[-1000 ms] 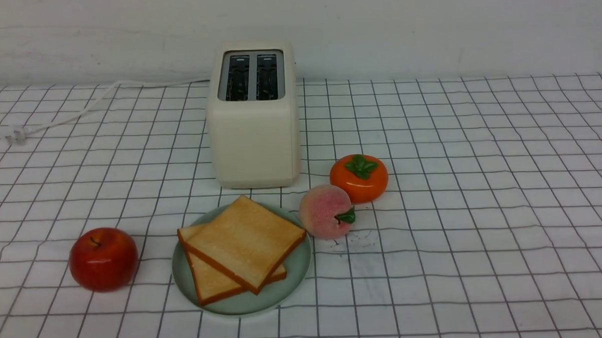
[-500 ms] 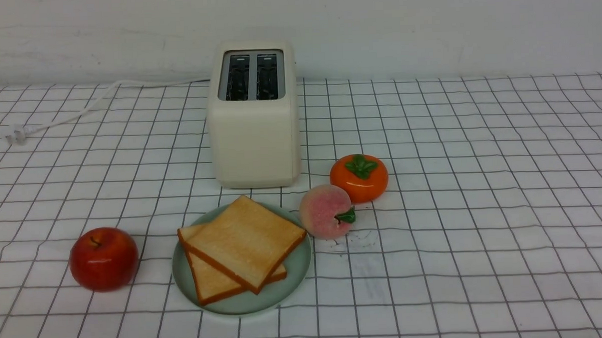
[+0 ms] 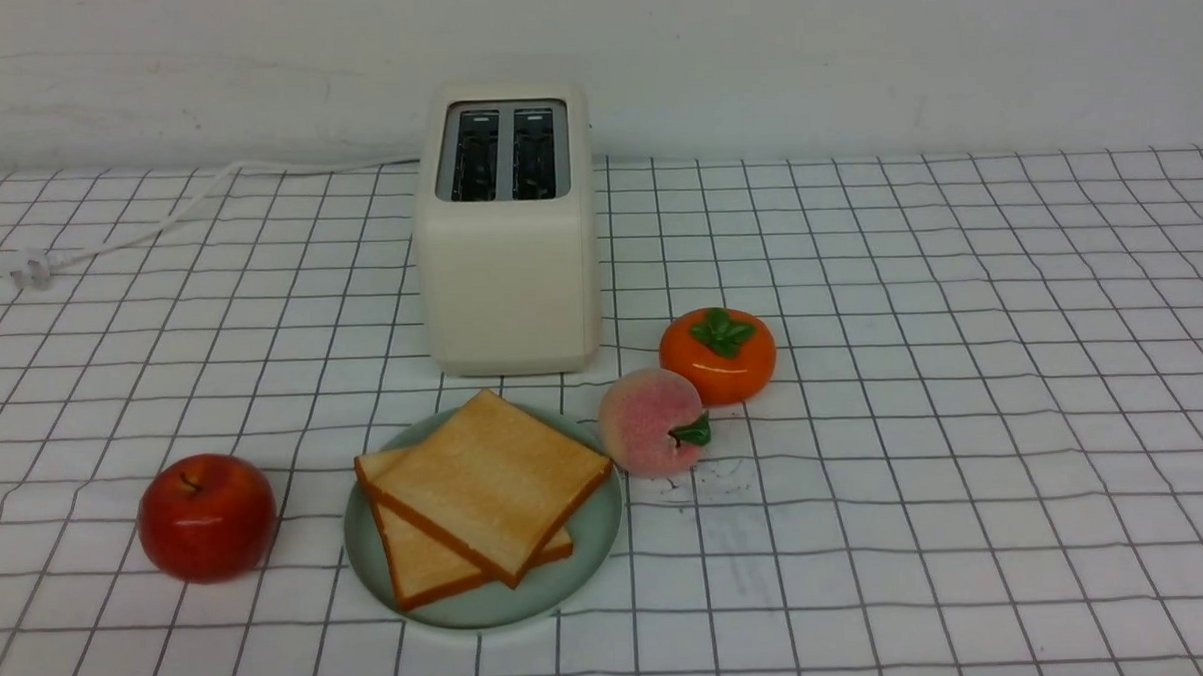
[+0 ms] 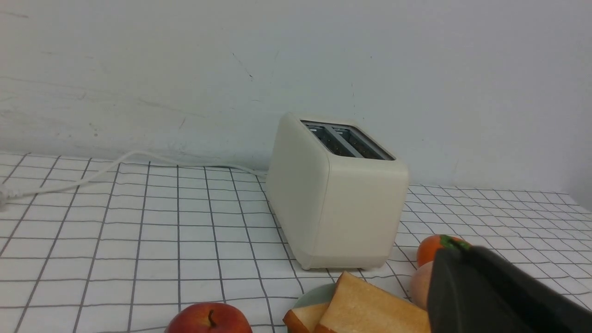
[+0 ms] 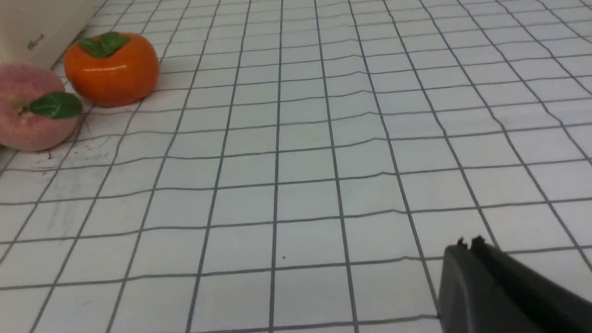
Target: Take toasted bread from bread machine on white checkered table place on plate.
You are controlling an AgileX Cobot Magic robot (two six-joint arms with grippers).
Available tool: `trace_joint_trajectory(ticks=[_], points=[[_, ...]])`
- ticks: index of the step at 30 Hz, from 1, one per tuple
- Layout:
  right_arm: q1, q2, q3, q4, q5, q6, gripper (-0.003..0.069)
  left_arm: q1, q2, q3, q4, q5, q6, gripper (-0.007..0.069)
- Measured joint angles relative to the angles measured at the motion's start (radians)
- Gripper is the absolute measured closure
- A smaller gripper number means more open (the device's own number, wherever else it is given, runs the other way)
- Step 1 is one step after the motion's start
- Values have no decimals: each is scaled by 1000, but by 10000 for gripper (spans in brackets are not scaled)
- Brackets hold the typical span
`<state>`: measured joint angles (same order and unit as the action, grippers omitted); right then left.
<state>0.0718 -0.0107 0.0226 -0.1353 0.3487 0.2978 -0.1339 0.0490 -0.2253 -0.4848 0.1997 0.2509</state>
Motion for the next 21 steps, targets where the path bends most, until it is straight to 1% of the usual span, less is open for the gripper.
trace_joint_trajectory(ticks=[4,6,8,13,15,21], points=[[0,0,0,-6,0,-2,679,0,0,4,0,1,0,637],[1,0,0,-6,0,-37,679,0,0,5,0,3,0,637],[2,0,0,18,1,-112,679,0,0,5,0,7,0,636],[-3,0,-1,130,18,-320,679,0,0,5,0,13,0,634],[-10,0,-4,148,34,-353,679,0,0,5,0,15,0,634],[-12,0,-5,155,41,-368,678,0,0,5,0,15,0,630]])
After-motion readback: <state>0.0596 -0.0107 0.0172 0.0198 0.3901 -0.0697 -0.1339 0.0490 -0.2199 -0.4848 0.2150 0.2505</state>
